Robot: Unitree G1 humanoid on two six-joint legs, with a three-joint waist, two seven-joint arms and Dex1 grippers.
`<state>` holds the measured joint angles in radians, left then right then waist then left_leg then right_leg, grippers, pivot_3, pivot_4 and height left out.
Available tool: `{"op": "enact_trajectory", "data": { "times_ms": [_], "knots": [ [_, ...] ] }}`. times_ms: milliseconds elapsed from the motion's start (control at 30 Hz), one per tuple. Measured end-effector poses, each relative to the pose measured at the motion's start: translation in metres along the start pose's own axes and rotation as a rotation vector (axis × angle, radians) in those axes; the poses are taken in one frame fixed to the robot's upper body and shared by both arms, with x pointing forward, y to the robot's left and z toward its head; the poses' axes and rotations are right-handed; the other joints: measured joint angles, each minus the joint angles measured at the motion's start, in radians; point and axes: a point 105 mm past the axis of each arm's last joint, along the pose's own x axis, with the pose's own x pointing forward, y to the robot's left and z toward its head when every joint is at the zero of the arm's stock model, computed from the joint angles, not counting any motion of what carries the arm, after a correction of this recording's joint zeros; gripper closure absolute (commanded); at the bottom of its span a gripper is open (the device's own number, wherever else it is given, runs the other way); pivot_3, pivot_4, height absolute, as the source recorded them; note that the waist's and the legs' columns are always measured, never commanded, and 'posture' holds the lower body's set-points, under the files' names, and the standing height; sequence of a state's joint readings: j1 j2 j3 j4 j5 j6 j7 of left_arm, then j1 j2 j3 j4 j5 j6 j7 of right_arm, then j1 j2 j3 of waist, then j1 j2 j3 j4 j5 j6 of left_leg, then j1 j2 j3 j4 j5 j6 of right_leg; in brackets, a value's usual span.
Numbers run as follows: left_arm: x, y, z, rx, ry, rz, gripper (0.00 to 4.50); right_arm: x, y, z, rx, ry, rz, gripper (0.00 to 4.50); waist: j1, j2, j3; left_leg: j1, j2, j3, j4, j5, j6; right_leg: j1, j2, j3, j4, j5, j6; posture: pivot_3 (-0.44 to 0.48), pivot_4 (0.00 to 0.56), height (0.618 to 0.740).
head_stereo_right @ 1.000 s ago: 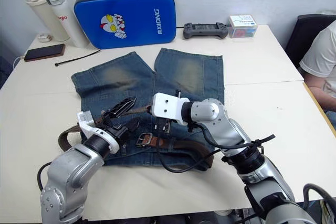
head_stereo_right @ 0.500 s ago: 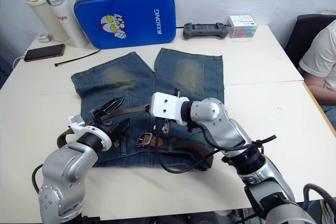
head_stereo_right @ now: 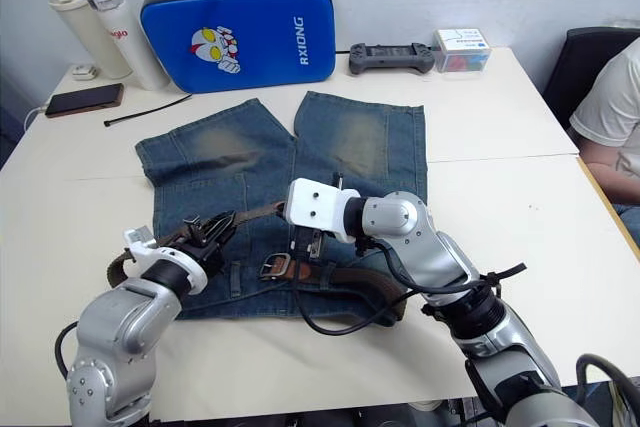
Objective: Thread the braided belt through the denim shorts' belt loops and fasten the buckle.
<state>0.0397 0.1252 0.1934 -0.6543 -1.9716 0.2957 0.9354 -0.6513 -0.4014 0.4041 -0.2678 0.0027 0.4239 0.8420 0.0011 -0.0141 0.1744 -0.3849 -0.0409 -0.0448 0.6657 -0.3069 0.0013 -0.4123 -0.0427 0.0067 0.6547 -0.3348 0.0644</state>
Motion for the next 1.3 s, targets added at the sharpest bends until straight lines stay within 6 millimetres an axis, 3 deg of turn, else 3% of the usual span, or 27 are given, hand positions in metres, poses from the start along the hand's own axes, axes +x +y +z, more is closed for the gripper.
{"op": "enact_trajectory", "data": {
  "times_ms": [100, 233, 267, 333, 533, 633, 767, 833, 1067, 1167, 1300],
  "knots": [
    [0.000, 0.003, 0.008, 0.001, -0.022, 0.010, 4.50, -0.009, -0.006, 0.002, 0.017, -0.006, -0.014, 2.22, 0.001, 0.000, 0.000, 0.000, 0.000, 0.000, 0.000, 0.000, 0.000, 0.000, 0.000, 0.000, -0.001, 0.000, 0.000, 0.000, 0.150, 0.740],
    [0.004, 0.000, 0.020, 0.014, -0.046, -0.010, 4.50, -0.041, -0.009, -0.004, 0.050, 0.034, 0.034, 0.15, 0.018, 0.000, 0.001, 0.000, 0.000, -0.001, 0.000, 0.000, 0.001, 0.001, 0.000, -0.001, -0.002, 0.000, 0.000, 0.000, 0.150, 0.740],
    [0.005, -0.001, 0.022, 0.014, -0.051, -0.015, 4.50, -0.046, -0.009, -0.004, 0.060, 0.036, 0.043, 0.06, 0.020, -0.001, 0.001, 0.000, 0.000, -0.001, 0.000, 0.000, 0.001, 0.001, 0.000, -0.001, -0.002, 0.000, 0.000, 0.000, 0.150, 0.740],
    [0.007, -0.007, 0.027, 0.025, -0.058, -0.038, 4.50, -0.062, -0.009, -0.003, 0.112, 0.036, 0.073, 0.06, 0.023, -0.001, 0.001, 0.000, 0.000, -0.001, 0.000, 0.000, 0.001, 0.001, 0.000, -0.001, -0.002, 0.000, 0.000, 0.000, 0.150, 0.740],
    [0.014, -0.016, 0.037, 0.093, -0.032, -0.084, 4.50, -0.087, -0.011, -0.004, 0.279, 0.034, 0.076, 0.06, 0.023, -0.001, 0.001, 0.000, 0.000, -0.001, -0.001, 0.000, 0.001, 0.001, 0.000, -0.001, -0.002, 0.000, 0.000, 0.000, 0.150, 0.740],
    [0.016, -0.021, 0.049, 0.153, -0.027, -0.095, 4.50, -0.093, -0.017, -0.008, 0.310, 0.033, 0.015, 0.06, 0.024, -0.001, 0.002, 0.000, 0.000, -0.001, -0.001, 0.000, 0.001, 0.001, 0.000, -0.001, -0.002, 0.000, 0.000, 0.000, 0.150, 0.740],
    [0.016, -0.030, 0.059, 0.245, 0.002, -0.134, 4.50, -0.095, -0.021, -0.013, 0.328, 0.038, -0.044, 0.06, 0.002, 0.000, 0.002, 0.003, -0.016, -0.034, -0.016, 0.015, 0.002, 0.020, -0.019, -0.037, -0.011, 0.000, 0.000, 0.000, 0.150, 0.740],
    [0.015, -0.030, 0.060, 0.302, 0.040, -0.142, 4.50, -0.094, -0.020, -0.016, 0.352, 0.035, -0.048, 0.06, 0.012, 0.000, 0.003, 0.001, -0.016, -0.034, -0.016, 0.016, 0.001, 0.017, -0.017, -0.031, -0.017, 0.001, 0.002, 0.000, 0.150, 0.740],
    [-0.003, -0.025, 0.071, 0.494, 0.153, -0.147, 4.50, -0.114, 0.001, -0.037, 0.434, 0.143, 0.066, 0.06, 0.026, 0.000, 0.003, 0.001, -0.016, -0.032, -0.017, 0.015, 0.001, 0.016, -0.017, -0.029, -0.019, 0.001, 0.002, 0.000, 0.150, 0.740],
    [-0.003, -0.025, 0.064, 0.508, 0.198, -0.174, 4.50, -0.124, 0.010, -0.040, 0.446, 0.181, 0.136, 0.06, 0.026, 0.001, 0.004, 0.001, -0.016, -0.032, -0.017, 0.015, 0.002, 0.016, -0.017, -0.028, -0.018, 0.001, 0.002, 0.000, 0.150, 0.740],
    [-0.011, -0.031, 0.049, 0.672, 0.290, -0.165, 4.50, -0.137, 0.026, -0.033, 0.427, 0.248, 0.259, 0.06, 0.025, 0.002, 0.004, 0.001, -0.015, -0.031, -0.018, 0.014, 0.001, 0.015, -0.017, -0.027, -0.019, 0.001, 0.002, 0.000, 0.150, 0.740]
  ]
}}
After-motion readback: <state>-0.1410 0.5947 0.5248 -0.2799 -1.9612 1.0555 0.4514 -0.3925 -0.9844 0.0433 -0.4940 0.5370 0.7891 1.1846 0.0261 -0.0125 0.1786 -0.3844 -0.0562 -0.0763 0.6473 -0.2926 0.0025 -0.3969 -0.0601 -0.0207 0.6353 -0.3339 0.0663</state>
